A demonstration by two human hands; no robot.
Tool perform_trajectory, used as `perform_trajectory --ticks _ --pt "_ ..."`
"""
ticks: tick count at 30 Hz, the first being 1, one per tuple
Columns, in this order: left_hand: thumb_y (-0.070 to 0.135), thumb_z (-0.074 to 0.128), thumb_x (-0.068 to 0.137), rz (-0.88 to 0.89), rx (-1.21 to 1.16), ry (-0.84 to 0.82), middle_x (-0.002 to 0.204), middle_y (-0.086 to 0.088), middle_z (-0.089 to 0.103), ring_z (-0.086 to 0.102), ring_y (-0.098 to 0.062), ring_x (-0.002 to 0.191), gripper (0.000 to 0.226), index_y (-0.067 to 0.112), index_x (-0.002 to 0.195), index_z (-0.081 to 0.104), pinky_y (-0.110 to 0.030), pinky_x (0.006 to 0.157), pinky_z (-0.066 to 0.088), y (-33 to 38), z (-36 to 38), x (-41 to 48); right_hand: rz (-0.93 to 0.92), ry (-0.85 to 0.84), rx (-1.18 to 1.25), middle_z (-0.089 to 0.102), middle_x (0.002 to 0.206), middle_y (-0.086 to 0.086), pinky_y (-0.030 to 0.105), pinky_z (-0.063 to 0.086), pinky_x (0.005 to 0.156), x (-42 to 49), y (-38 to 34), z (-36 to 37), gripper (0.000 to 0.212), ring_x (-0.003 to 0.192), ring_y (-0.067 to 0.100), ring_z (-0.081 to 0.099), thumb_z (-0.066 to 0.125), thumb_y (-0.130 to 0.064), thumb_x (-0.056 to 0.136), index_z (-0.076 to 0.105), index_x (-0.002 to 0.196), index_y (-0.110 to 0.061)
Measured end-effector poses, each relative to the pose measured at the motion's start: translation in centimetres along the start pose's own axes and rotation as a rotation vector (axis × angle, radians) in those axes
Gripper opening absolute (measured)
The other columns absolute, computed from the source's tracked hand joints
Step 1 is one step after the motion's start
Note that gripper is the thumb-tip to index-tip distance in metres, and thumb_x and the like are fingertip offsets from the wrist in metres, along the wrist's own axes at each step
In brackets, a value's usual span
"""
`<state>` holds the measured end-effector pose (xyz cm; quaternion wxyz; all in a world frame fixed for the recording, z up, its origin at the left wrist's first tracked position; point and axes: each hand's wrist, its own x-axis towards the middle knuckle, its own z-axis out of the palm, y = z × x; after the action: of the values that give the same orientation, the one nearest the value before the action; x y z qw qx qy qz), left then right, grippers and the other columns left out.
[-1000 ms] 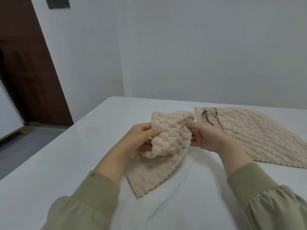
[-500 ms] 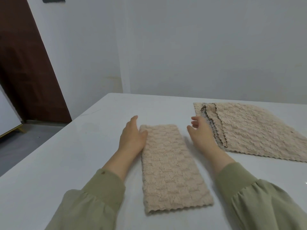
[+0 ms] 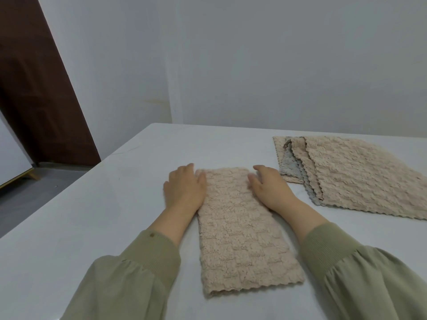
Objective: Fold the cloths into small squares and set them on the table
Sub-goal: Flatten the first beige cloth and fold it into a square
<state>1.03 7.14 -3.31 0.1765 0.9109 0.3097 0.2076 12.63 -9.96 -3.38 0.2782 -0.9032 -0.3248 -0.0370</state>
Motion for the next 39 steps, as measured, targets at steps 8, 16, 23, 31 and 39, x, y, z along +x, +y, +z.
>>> perform_trajectory --ticks 8,16,23,31,39 --pt "0.04 0.049 0.09 0.018 -0.025 -0.069 0.111 0.003 0.059 0.052 -0.022 0.106 0.031 0.018 0.111 0.056 -0.038 0.092 0.039 0.1 0.4 1.2 -0.015 -0.055 -0.212 0.057 0.119 0.007 0.045 0.037 0.099 1.2 0.2 0.9 0.045 0.114 0.028 0.046 0.04 -0.045 0.09 0.057 0.115 -0.012" --pt "-0.003 0.062 0.082 -0.098 -0.986 -0.08 0.094 0.002 0.061 0.059 -0.011 0.078 0.04 0.022 0.111 0.049 -0.024 0.064 0.048 1.6 -0.9 0.3 0.077 -0.078 -0.007 0.046 0.142 0.004 0.044 0.035 0.106 1.1 0.1 0.2 0.064 0.127 0.025 0.044 0.049 -0.051 0.088 0.036 0.142 -0.017" --pt "-0.022 0.05 0.08 -0.142 -1.468 -0.181 0.094 -0.011 0.068 0.069 -0.021 0.08 0.056 0.02 0.118 0.052 -0.033 0.067 0.057 1.7 -1.6 0.3 0.249 -0.163 0.934 0.058 0.124 0.007 0.025 0.052 0.074 0.6 -0.1 -1.9 0.075 0.097 0.015 0.065 0.071 -0.022 0.082 0.028 0.143 -0.026" --pt "-0.021 0.056 0.075 -0.218 -1.333 -0.081 0.082 -0.006 0.069 0.067 -0.016 0.074 0.045 0.008 0.107 0.063 -0.023 0.06 0.053 1.2 -1.5 0.7 0.246 -0.244 1.079 0.068 0.079 0.007 0.036 0.043 0.083 1.1 0.0 -2.5 0.026 0.079 0.024 0.058 0.074 -0.006 0.07 0.07 0.096 -0.006" --pt "0.006 0.071 0.077 -0.161 -0.942 0.051 0.057 0.003 0.057 0.049 0.002 0.044 0.007 0.012 0.072 0.069 -0.011 0.046 0.038 1.2 -2.9 0.6 0.208 -0.13 0.744 0.036 0.041 -0.003 0.025 0.021 0.045 1.2 -0.9 -4.4 0.022 0.041 0.013 0.025 0.07 -0.008 0.081 0.065 0.06 -0.012"
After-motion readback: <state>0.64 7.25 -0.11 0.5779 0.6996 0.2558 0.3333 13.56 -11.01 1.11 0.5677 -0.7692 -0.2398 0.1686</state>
